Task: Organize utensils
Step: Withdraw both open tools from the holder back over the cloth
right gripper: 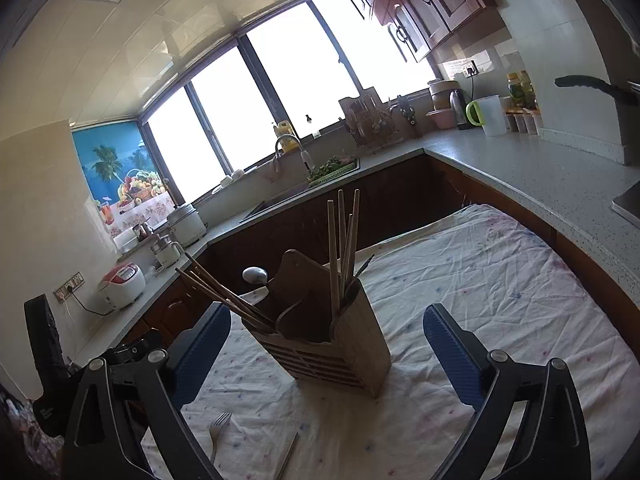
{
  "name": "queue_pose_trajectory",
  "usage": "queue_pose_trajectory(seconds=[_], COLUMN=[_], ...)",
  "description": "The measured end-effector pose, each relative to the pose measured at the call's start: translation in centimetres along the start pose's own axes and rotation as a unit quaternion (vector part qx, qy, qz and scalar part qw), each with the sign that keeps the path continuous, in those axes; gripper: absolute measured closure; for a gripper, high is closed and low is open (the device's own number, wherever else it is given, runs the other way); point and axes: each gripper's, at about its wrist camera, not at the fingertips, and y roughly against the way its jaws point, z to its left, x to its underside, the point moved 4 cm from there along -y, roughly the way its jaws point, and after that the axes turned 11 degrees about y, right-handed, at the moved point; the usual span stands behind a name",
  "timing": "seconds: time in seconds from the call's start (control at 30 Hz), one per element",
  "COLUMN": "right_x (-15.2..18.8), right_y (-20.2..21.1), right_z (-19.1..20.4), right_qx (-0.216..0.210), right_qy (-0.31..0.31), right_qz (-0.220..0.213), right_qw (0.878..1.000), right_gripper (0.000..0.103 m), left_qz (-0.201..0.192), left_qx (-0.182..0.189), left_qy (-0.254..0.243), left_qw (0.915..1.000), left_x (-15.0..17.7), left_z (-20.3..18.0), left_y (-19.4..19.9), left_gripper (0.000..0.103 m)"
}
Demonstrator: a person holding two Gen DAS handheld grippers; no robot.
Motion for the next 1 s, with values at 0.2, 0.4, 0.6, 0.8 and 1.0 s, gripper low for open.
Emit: queue_pose_trajectory(seconds=[0.2, 0.4, 0.6, 0.8, 1.0], right_x=[1.8, 3.7, 4.8, 3.2, 1.3], right_y=[1.5, 2.5, 3.7, 5.7, 9.3], right_z=[1.0, 1.8, 2.6, 3.9, 5.9], right_qx=[-0.011, -0.023, -0.026, -0.028, -0.014], right_qy=[0.004, 0.012, 0.025, 0.056, 0.114], right_qz=[0.008, 0.022, 0.027, 0.005, -0.054], right_qw=[1.000, 0.999, 0.999, 0.998, 0.992], right_gripper=[0.002, 0.002, 0.002, 0.002, 0.000], left_qz=[0.006, 0.010, 0.011, -0.006, -0.052], left_qx=[0.000, -0.005, -0.007, -0.004, 0.001], left_qy=[0.001, -0.014, -0.023, -0.038, -0.050], left_qw=[1.0000, 0.9998, 0.9997, 0.9993, 0.9974], left_x=[1.6, 3.7, 4.8, 4.5, 3.9], left_z=[1.1, 1.7, 2.0, 1.5, 0.9], left_y=[2.0, 3.9, 5.5, 7.5, 10.7], left_gripper=[0.015, 0.013, 0.013, 0.012, 0.000])
